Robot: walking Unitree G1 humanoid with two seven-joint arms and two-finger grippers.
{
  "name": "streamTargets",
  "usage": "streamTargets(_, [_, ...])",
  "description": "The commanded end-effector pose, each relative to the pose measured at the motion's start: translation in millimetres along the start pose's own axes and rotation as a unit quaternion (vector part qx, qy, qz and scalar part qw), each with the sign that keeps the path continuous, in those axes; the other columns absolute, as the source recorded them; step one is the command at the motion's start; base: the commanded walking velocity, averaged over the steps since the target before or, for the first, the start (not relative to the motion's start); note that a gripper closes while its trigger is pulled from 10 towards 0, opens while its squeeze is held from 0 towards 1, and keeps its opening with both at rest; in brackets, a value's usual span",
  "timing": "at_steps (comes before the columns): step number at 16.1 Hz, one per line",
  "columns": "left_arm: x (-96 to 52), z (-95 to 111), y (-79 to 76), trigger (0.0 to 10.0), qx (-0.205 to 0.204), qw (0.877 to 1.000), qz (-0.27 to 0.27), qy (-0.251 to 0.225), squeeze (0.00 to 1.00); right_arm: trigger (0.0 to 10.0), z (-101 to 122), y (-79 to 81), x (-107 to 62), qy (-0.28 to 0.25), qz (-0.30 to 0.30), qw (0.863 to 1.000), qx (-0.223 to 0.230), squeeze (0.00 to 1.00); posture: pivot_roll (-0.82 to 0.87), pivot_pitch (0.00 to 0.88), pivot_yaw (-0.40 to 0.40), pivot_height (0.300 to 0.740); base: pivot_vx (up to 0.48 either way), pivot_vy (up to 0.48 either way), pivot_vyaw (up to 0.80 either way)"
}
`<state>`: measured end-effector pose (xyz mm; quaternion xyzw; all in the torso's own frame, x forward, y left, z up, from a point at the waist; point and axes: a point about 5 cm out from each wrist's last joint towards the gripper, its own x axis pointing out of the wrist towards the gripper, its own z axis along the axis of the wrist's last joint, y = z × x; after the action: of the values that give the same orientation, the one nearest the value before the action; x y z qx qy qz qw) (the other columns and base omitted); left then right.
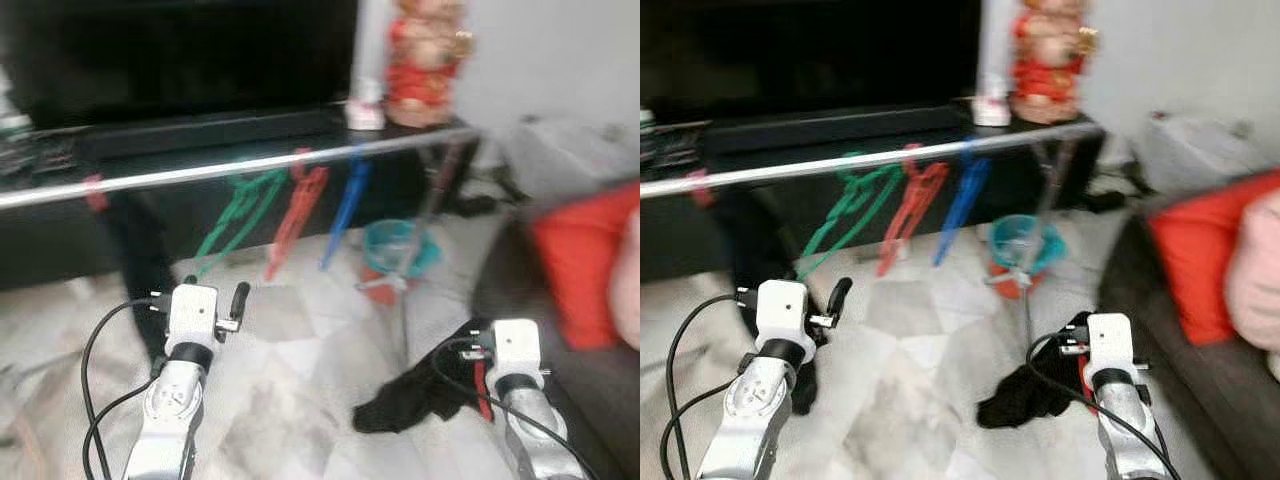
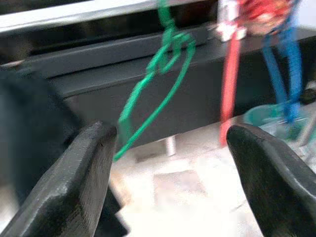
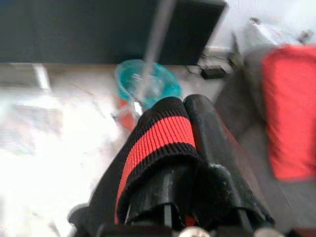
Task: Hang hanger
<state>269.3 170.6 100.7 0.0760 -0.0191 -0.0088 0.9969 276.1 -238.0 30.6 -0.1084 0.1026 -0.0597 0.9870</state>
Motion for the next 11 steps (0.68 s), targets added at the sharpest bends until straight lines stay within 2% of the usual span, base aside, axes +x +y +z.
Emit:
streamTargets(1, [0.5, 2, -3.5, 10.0, 0.002, 1.000, -0.008, 0.004, 0.00, 10.0, 4, -6.4, 1.3, -0.009, -0.008, 1.000, 0.003, 0.00, 0.10, 0.000, -0.051, 0.740, 0.000, 0.000, 0.00])
streamTargets(3, [1.1, -2, -1.6, 10.0, 0.001, 1.000, -0.008, 0.008, 0.00, 10.0, 5, -4.8, 2.5, -0.009, -0.007, 1.000, 0.004, 0.00, 0.10, 0.000, -0.052, 0.740, 0.000, 0.000, 0.00])
streamTargets(11, [5.7, -23, 3.5, 10.0, 0.002, 0.999, -0.018, 0.037, 0.00, 10.0, 1, -1.0, 1.1, -0.002, -0.003, 1.000, -0.004, 0.00, 0.10, 0.000, -0.046, 0.740, 0.336, 0.000, 0.00])
